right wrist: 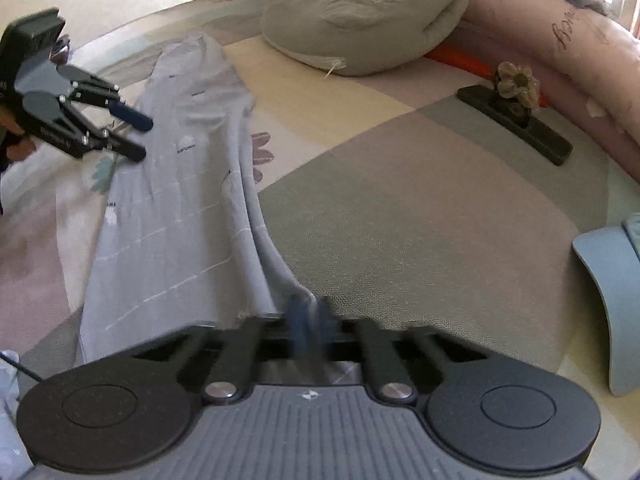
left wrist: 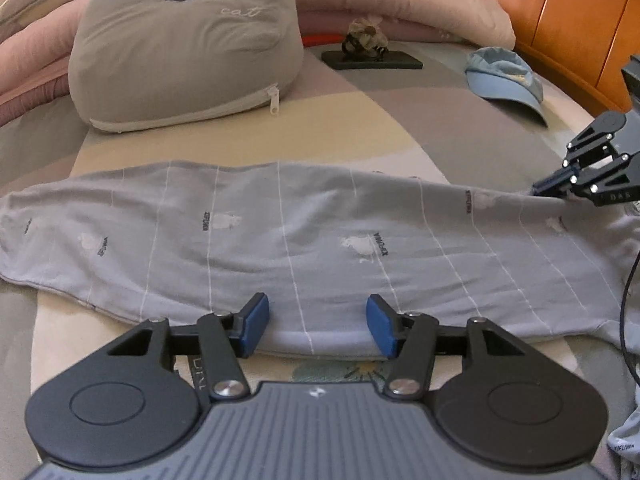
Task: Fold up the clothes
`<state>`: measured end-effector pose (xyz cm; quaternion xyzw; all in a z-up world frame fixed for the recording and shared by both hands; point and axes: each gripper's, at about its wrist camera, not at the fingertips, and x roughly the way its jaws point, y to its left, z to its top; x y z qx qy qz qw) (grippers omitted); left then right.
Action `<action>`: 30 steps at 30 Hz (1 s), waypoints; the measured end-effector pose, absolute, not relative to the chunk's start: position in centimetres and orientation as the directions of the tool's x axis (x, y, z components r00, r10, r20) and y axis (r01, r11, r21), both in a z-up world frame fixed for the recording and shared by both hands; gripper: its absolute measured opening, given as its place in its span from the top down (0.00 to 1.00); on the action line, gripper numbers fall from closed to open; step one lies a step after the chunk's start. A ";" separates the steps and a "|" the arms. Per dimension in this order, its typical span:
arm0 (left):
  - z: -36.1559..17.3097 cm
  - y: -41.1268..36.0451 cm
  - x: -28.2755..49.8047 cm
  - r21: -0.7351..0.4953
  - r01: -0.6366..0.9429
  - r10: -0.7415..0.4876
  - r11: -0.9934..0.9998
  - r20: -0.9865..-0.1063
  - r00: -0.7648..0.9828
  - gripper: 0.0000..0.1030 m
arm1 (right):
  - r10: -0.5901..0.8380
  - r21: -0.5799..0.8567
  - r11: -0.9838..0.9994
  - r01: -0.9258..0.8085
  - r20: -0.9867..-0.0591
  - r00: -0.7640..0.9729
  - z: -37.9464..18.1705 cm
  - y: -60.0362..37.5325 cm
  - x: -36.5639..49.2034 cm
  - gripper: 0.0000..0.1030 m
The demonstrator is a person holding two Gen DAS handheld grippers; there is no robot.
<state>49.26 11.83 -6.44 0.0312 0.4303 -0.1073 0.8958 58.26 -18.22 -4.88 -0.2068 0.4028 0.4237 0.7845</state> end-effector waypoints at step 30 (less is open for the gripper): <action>-7.1 17.0 49.5 0.020 0.128 -0.071 0.992 -0.744 0.665 0.46 | 0.568 -0.051 0.536 -0.843 -0.717 0.404 -4.3 -3.6 61.5 0.79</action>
